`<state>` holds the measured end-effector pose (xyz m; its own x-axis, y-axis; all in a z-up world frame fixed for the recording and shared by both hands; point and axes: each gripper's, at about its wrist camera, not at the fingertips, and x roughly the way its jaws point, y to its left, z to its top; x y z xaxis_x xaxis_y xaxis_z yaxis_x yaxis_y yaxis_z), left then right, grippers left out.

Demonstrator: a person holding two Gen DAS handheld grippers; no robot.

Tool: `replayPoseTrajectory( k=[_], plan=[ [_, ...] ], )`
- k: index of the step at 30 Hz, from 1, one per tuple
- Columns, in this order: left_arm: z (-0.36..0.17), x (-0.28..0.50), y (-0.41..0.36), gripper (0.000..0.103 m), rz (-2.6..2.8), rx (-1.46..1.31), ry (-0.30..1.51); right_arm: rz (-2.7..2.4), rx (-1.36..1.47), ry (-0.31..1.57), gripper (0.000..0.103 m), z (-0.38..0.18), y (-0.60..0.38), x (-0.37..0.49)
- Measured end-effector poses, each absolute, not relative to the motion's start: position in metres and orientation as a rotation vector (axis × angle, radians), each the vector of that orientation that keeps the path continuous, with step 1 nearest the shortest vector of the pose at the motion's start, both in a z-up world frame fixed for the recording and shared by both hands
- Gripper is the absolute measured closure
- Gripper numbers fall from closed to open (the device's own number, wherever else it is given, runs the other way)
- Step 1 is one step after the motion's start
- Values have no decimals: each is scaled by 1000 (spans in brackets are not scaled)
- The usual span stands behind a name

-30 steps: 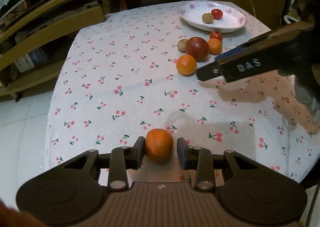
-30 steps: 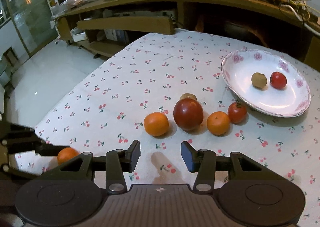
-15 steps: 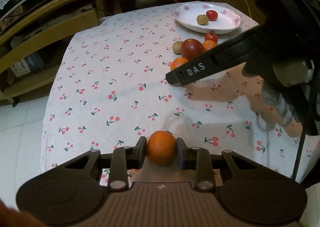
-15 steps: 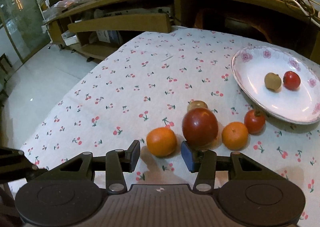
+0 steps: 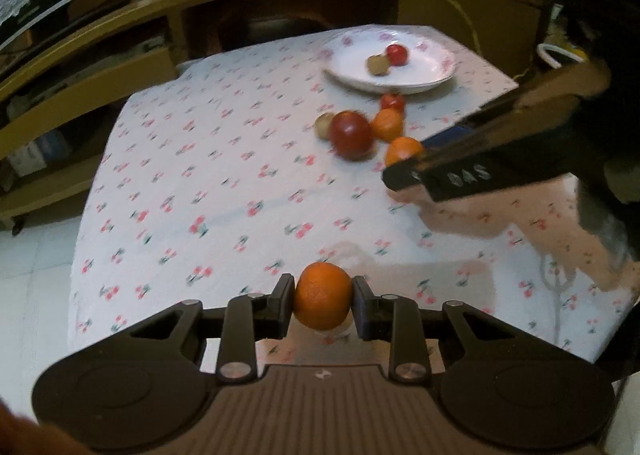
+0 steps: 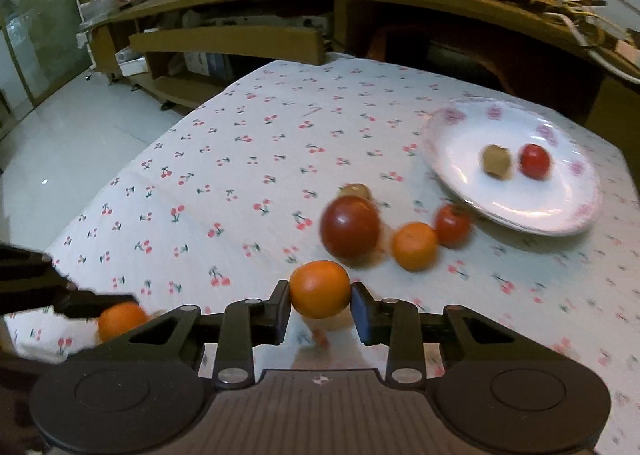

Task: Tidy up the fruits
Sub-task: 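Grasp another small orange with the right gripper while the left gripper holds its orange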

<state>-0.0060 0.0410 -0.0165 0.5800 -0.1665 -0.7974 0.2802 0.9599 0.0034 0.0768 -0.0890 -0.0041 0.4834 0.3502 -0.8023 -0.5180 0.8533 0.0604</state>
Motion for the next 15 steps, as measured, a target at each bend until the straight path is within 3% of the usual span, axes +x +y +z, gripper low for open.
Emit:
replayPoseTrajectory(
  k=[15],
  plan=[
    [-27, 15, -4, 67, -340, 195, 929, 423, -199, 971, 67, -15, -151, 40]
  ],
)
